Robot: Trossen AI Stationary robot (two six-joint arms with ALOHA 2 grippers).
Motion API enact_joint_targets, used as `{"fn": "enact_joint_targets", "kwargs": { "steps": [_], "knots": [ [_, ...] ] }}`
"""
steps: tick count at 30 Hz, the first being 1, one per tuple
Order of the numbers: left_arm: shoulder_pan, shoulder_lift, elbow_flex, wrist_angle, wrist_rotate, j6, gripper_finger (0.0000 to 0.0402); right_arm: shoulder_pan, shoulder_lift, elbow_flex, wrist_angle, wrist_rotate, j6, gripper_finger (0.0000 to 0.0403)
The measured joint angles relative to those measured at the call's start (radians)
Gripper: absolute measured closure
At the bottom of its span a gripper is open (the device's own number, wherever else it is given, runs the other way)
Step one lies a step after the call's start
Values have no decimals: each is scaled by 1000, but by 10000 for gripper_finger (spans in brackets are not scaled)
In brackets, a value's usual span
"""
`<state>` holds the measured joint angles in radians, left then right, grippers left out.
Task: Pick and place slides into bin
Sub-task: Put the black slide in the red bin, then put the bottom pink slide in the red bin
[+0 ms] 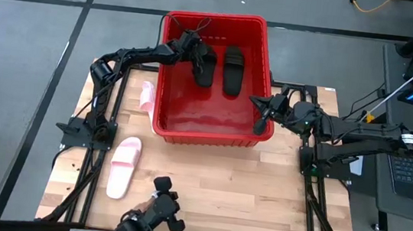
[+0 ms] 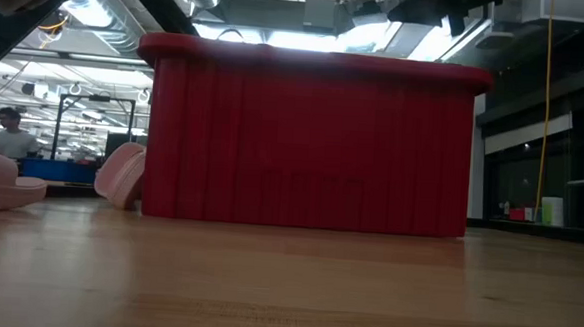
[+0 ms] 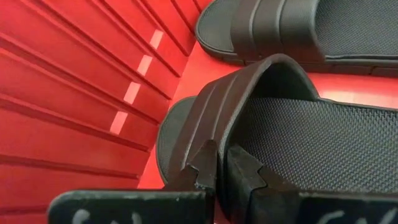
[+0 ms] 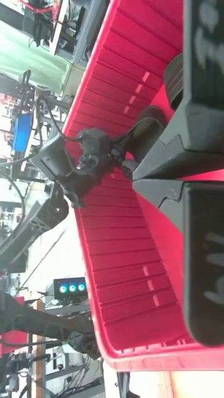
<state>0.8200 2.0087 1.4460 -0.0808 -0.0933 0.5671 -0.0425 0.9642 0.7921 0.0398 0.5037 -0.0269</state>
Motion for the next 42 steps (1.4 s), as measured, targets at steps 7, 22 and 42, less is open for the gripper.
{"fn": "enact_joint_targets", "kwargs": {
  "steps": [7, 22, 42],
  "knots": [
    [1, 1, -28, 8, -10, -34, 373, 0, 0, 0, 3, 0, 0, 392],
    [0, 3, -32, -8, -8, -75, 324, 0, 0, 0, 3, 0, -1, 392],
    [-9, -105, -32, 1, -17, -112, 287, 0, 0, 0, 1, 0, 25, 392]
  ]
}}
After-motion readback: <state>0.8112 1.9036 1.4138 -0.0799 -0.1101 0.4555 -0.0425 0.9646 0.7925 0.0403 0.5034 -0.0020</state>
